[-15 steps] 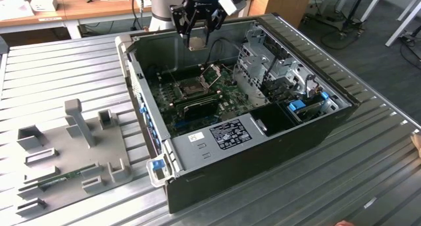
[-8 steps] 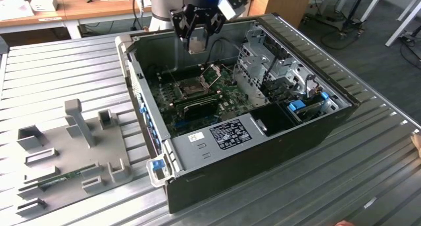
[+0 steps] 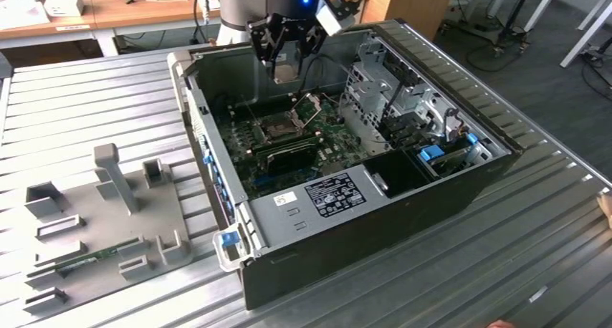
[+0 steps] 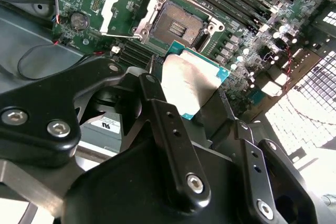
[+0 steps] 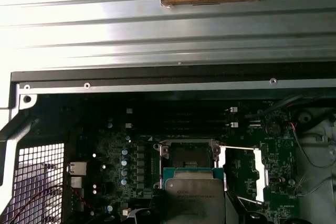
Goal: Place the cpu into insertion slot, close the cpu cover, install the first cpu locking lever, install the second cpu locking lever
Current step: 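Place the cpu into insertion slot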
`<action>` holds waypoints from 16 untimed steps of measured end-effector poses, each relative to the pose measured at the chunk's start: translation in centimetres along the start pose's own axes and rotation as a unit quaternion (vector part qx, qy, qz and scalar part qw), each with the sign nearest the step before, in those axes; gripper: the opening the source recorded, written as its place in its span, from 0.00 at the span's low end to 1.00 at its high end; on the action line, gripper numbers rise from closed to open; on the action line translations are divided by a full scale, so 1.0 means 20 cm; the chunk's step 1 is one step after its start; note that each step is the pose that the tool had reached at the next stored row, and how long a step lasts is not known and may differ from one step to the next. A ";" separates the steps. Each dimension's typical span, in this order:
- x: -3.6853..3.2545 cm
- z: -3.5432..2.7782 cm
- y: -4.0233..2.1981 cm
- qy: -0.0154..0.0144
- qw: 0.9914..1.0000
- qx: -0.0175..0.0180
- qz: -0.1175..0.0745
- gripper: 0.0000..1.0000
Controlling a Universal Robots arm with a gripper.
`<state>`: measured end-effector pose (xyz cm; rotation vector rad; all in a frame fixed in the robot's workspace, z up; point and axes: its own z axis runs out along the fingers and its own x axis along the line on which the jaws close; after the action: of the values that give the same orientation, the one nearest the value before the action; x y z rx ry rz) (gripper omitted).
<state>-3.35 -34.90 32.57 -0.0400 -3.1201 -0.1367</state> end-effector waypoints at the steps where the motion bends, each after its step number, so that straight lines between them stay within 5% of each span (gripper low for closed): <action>1: 0.000 0.000 0.000 0.000 1.000 0.000 0.000 0.54; 16: 0.000 0.026 -0.002 0.000 1.000 0.000 0.000 0.54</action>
<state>-3.35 -34.90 32.04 -0.0400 -3.1201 -0.1367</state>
